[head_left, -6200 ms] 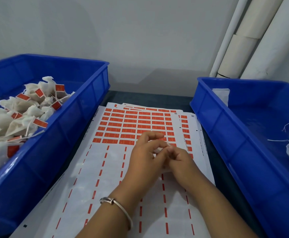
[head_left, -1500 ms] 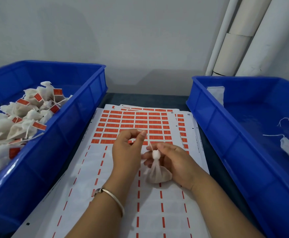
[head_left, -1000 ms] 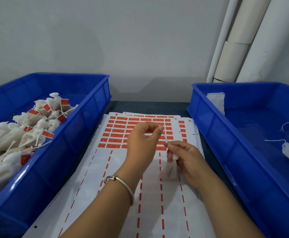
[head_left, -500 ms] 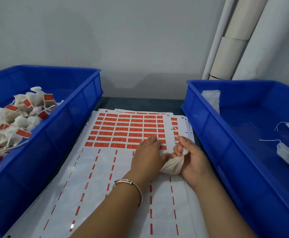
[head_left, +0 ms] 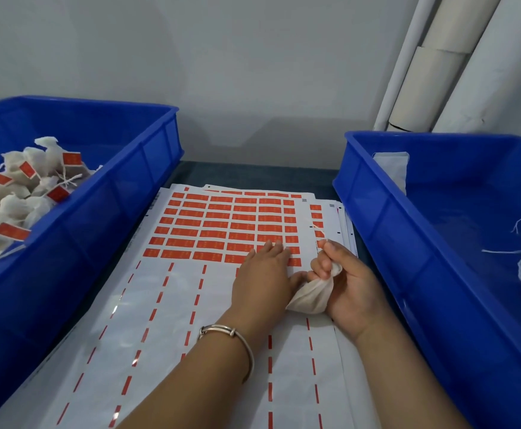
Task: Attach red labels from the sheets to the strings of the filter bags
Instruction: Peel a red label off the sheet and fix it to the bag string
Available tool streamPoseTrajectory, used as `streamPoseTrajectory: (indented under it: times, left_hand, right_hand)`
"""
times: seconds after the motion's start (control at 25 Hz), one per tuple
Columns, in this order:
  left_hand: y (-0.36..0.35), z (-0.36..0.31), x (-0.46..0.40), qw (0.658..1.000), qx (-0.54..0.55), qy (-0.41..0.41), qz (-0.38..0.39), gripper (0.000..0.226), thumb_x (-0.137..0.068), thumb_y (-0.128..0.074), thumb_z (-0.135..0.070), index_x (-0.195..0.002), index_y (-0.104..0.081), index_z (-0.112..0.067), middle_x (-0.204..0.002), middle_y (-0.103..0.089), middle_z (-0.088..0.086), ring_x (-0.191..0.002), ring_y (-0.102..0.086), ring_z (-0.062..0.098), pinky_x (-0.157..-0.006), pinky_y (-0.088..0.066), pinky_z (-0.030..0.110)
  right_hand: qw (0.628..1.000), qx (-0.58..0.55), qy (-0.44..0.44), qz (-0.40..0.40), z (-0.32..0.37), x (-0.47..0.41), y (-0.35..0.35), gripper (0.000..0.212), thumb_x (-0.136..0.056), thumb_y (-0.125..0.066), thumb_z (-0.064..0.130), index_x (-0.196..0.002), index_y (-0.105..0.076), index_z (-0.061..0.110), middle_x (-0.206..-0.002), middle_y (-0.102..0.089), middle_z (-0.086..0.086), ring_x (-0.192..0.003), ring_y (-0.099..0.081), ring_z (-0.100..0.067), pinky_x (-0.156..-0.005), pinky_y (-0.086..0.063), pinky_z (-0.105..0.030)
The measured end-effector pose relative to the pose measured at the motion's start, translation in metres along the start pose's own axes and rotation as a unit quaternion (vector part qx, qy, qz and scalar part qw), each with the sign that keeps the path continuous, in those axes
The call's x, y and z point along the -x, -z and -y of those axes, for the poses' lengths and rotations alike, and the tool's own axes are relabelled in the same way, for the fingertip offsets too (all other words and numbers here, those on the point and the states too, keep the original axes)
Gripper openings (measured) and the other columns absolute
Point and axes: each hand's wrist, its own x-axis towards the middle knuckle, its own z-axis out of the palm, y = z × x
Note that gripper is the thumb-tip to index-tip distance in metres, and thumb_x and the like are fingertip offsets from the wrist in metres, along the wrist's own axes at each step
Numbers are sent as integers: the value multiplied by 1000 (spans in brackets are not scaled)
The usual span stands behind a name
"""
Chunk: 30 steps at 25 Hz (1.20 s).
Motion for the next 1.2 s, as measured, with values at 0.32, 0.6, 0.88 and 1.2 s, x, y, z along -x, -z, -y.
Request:
streamPoseTrajectory:
  times: [0.32, 0.6, 0.88, 1.2]
  left_hand:
    - [1, -2, 0, 999, -34, -8, -16, 50, -95, -42, -47, -140, -41, -26, -146, -41, -5, -133, -38, 19, -109, -29, 34]
    - [3, -4, 4, 996, 17, -8, -85, 29, -93, -48, -43, -114, -65, -30, -106, -68, -7, -87, -61, 14, -70, -40, 22]
    - [5, -6, 4, 995, 24, 0, -96, 31, -94, -46, -45, -105, -70, -29, -94, -71, -6, -76, -61, 13, -68, -43, 21]
    - [7, -7, 3, 996, 18, 10, -85, 36, -96, -40, -44, -92, -71, -25, -82, -68, -5, -65, -56, 11, -65, -45, 22]
  right_hand:
    - [1000, -14, 3, 19, -1, -4, 3, 14, -78, -64, 25, -77, -75, 17, -55, -54, -1, -47, -51, -9, -57, -52, -26]
    - [999, -17, 9, 26, -1, -6, 3, 15, -80, -63, 24, -76, -74, 16, -53, -53, -1, -47, -51, -9, -58, -53, -26]
    - [999, -20, 2, 30, -1, -6, 4, 32, -78, -65, 24, -106, -68, 8, -54, -53, -1, -48, -50, -9, -61, -53, -26]
    - [999, -21, 2, 28, -1, -5, 4, 30, -78, -65, 25, -103, -69, 9, -55, -53, -2, -48, -51, -9, -62, -53, -28]
